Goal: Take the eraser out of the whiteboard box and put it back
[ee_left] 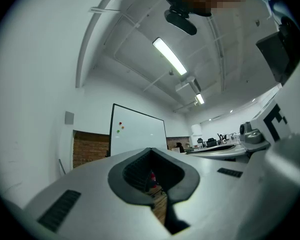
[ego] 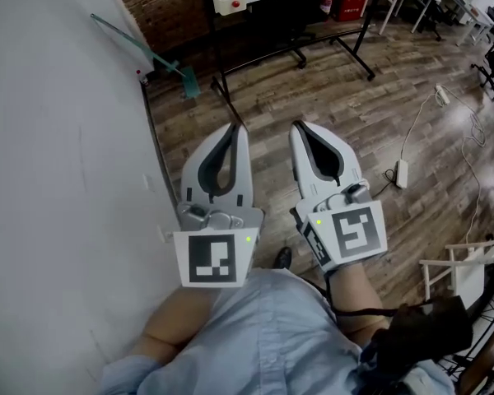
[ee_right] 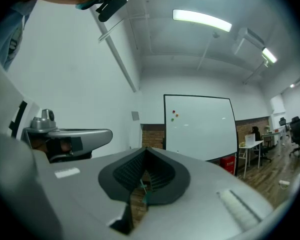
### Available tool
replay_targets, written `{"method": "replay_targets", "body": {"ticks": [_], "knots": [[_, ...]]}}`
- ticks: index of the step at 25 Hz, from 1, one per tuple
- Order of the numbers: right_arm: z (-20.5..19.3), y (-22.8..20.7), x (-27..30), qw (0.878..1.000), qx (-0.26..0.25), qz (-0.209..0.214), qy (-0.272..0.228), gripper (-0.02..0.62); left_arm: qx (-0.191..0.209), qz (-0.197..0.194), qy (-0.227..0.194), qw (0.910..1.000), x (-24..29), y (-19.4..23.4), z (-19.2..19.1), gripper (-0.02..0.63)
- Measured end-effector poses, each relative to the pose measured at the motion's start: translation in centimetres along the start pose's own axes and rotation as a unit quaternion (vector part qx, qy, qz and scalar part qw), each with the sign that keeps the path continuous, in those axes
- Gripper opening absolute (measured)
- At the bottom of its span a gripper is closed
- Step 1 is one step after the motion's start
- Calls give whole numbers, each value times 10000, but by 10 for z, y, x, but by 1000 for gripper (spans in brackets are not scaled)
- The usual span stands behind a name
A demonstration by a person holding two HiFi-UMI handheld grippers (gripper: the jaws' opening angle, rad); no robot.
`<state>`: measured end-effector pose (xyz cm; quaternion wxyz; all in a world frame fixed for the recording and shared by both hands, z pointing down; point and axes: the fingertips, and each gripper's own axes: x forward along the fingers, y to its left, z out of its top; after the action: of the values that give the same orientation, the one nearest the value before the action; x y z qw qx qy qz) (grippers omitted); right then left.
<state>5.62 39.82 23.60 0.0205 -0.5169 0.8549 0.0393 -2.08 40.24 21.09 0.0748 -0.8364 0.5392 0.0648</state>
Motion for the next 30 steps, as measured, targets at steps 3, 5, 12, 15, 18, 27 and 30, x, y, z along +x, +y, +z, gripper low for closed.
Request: {"method": "replay_targets", "body": {"ticks": [3,5,12,15,18,27,30], "knots": [[-5,-6,-1,9998,166,139,-6,0,-22,-24,97,9999,7,-8,-6,5],[-5,-14,-5,9994,280,198,-73,2,43,-32,140,9999,11,-17,-8,5],[-2,-41,-13,9991,267,312,-107,2,178,-9,205,9996,23,-41,-8,5],[-6,-46,-5,9989,319,340,-64,2,156,-13,310,9994,30,-41,-15,5],[-12,-49,5,9987,390,341,4,2,83,5,363,9993,41,-32,-24,5],[-24,-85,70,9992,386,60,53,2,-98,-168,299,9994,110,9,-50,5],[-23,-91,112,9995,326,45,3,2,-70,-207,196,9996,139,37,-52,5]]}}
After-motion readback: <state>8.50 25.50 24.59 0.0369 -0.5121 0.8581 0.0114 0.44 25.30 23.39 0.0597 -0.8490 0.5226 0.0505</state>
